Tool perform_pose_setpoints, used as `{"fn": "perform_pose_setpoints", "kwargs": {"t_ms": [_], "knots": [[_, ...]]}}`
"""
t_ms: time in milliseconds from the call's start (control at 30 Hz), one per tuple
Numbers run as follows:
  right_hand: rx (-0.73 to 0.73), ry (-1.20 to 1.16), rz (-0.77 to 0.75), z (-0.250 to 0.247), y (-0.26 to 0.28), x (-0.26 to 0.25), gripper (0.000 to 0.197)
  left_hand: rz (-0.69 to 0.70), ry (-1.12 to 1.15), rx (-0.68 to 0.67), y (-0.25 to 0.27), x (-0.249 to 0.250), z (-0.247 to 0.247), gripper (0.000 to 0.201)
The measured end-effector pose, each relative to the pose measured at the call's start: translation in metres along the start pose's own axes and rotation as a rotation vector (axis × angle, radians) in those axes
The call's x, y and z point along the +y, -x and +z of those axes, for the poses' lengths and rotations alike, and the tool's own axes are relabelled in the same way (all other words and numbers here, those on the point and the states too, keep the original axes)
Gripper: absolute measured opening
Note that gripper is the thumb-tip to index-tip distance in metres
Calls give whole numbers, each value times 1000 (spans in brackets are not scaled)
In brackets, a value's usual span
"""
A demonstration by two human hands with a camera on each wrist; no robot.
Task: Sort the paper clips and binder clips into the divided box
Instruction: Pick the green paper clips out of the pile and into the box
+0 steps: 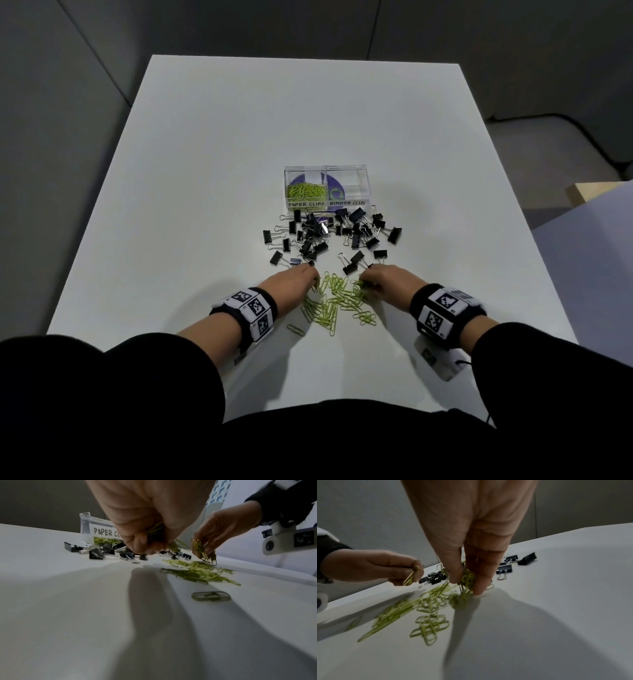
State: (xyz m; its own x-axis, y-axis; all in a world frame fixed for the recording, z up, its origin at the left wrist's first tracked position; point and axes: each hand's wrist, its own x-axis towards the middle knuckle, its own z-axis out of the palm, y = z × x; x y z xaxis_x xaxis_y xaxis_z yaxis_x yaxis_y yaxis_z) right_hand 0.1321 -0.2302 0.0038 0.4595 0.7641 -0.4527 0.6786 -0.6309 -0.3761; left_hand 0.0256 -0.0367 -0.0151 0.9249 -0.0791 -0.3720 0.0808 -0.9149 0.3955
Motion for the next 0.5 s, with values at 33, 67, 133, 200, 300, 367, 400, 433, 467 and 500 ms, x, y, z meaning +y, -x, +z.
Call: {"fn": "perform_pose_setpoints", "kwargs": {"t_ms": [33, 67, 133, 200, 300, 367, 400, 433, 467, 500], "knots": [[4, -7, 7, -3, 2, 1, 26, 5, 1, 1, -1, -2, -1, 27], [8, -15, 14, -6, 3, 2, 27, 10, 0, 0, -1, -3, -3, 27], [12, -41, 17, -14, 6, 0, 27, 22, 0, 6, 0, -5, -10, 28], [32, -69, 13, -25, 7, -4, 26, 43, -1, 24, 0, -5, -19, 28], [48, -81, -9, -48, 3, -15, 24, 41, 21, 67, 0, -11, -36, 25], [53, -116, -6, -65, 2, -16, 23, 24, 34, 75, -4, -12, -48, 26], [67, -131, -7, -73, -2, -18, 23, 10, 35, 96, -6, -14, -55, 26], [89, -138, -9, -81, -7, -20, 23, -4, 39, 117, -9, -17, -63, 27], [124, -136, -15, -90, -14, -22, 23, -17, 43, 144, -12, -20, -72, 27], [165, -124, -22, -97, -21, -23, 22, -26, 43, 169, -16, -23, -80, 28]]}}
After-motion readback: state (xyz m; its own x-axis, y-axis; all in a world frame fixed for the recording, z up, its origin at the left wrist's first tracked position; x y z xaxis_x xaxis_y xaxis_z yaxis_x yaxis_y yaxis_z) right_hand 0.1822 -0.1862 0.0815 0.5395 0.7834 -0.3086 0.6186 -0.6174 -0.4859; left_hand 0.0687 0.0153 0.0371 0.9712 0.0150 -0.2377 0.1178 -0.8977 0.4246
